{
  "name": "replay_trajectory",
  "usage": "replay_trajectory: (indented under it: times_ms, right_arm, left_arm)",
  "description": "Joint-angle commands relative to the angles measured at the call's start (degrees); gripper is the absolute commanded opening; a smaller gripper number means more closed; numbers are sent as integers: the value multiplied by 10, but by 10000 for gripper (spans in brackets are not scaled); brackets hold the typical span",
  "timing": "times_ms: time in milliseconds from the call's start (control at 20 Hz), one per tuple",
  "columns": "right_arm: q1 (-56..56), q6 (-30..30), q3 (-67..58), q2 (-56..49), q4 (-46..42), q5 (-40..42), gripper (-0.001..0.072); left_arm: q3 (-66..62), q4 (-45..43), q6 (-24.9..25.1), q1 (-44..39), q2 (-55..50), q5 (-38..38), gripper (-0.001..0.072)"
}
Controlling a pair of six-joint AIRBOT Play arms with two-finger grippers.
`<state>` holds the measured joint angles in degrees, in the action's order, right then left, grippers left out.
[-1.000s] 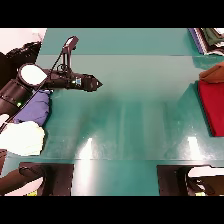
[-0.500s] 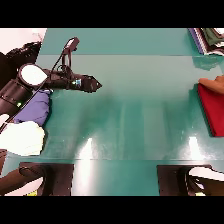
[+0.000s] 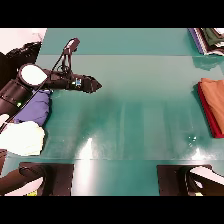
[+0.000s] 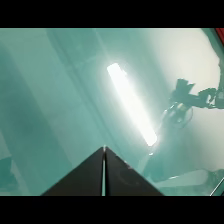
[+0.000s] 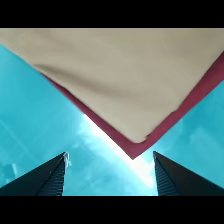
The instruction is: Fold the shirts.
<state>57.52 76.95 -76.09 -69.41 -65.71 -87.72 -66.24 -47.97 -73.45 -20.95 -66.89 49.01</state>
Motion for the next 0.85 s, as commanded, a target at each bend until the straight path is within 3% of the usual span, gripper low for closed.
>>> replay_trajectory:
  times_ms: [0,100,250,300,350,450,500,800]
  right_arm:
    - [-22,0,11,27,97,19,619]
    - [-102,0,11,44,157,35,618]
    - [-254,0,11,62,164,58,616]
    - [-311,0,11,63,165,61,581]
    - [-360,0,11,63,166,61,467]
    - [-455,0,11,63,165,61,145]
    - [-499,0,11,63,162,63,26]
    - [-629,0,11,63,161,76,18]
  left_arm:
    - [0,0,0,0,0,0,24]
    - [0,3,0,0,0,8,23]
    - [0,4,0,0,0,3,24]
    - [0,4,0,0,0,1,23]
    - [0,4,-1,0,0,-2,23]
    - [0,4,-1,0,0,-2,23]
    - [0,4,0,0,0,-2,24]
    - [0,4,-1,0,0,-2,24]
